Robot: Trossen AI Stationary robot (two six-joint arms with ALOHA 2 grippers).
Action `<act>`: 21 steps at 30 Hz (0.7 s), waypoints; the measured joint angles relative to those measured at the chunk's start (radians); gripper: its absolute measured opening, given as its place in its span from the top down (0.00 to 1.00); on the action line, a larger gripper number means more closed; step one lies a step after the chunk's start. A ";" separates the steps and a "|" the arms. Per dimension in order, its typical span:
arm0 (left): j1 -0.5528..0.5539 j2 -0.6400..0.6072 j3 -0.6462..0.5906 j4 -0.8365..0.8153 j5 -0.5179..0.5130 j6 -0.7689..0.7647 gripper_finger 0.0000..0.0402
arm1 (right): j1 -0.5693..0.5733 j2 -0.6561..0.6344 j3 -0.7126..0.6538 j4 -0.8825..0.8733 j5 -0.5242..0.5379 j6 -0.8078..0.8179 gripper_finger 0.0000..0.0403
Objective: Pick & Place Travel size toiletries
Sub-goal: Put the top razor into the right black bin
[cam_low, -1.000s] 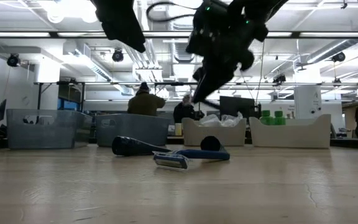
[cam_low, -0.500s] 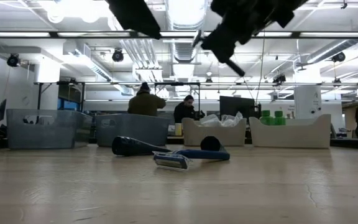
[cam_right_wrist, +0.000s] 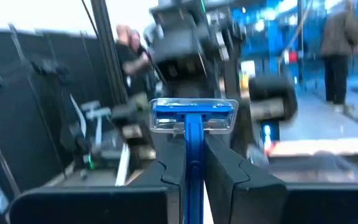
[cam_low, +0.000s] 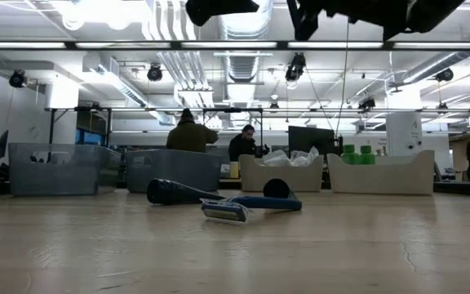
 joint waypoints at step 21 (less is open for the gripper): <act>0.057 0.027 -0.126 0.490 0.029 -0.183 0.53 | 0.002 0.060 0.086 0.085 0.019 0.010 0.93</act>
